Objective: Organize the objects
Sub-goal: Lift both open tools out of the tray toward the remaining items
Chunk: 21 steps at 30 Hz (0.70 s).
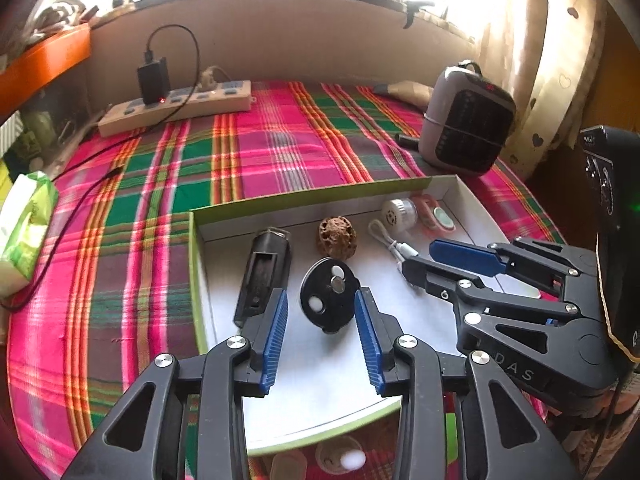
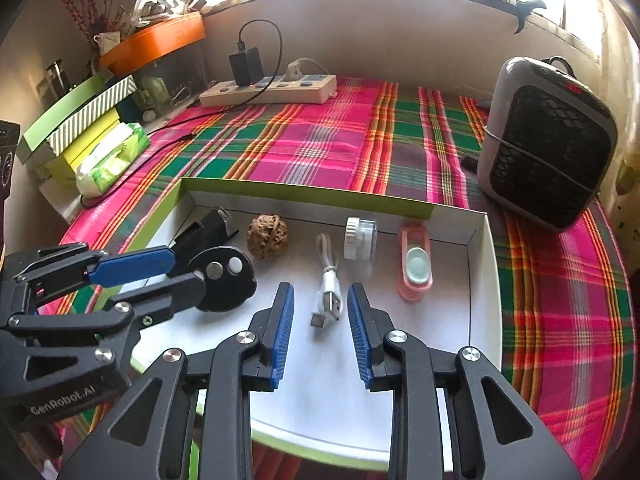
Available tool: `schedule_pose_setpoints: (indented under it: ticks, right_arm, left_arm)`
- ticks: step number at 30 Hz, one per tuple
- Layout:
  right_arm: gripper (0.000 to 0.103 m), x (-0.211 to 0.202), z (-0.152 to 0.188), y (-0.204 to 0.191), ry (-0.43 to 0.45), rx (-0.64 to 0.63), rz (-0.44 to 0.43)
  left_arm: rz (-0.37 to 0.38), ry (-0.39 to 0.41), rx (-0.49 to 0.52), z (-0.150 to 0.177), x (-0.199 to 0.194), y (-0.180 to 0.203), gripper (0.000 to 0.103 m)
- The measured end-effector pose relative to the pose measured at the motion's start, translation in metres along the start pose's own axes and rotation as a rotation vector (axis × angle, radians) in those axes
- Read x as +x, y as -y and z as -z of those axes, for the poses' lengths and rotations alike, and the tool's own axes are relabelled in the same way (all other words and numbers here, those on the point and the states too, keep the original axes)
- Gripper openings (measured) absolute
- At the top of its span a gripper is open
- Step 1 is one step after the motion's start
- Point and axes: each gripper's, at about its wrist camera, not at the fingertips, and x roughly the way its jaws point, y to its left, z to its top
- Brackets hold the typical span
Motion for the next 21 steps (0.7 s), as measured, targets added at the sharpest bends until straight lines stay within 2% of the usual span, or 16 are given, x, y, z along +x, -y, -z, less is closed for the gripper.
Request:
schedule_pose_setpoints:
  ticks: [18, 21]
  right_arm:
    - [0.029, -0.038, 0.02, -0.013, 0.069, 0.001, 0.014]
    - [0.033, -0.044, 0.024, -0.015, 0.079, 0.006, 0.009]
  left_arm:
    - [-0.005, 0.072, -0.039, 0.019, -0.039, -0.007, 0.034]
    - [-0.007, 0.084, -0.052, 0.024, -0.047, -0.011, 0.034]
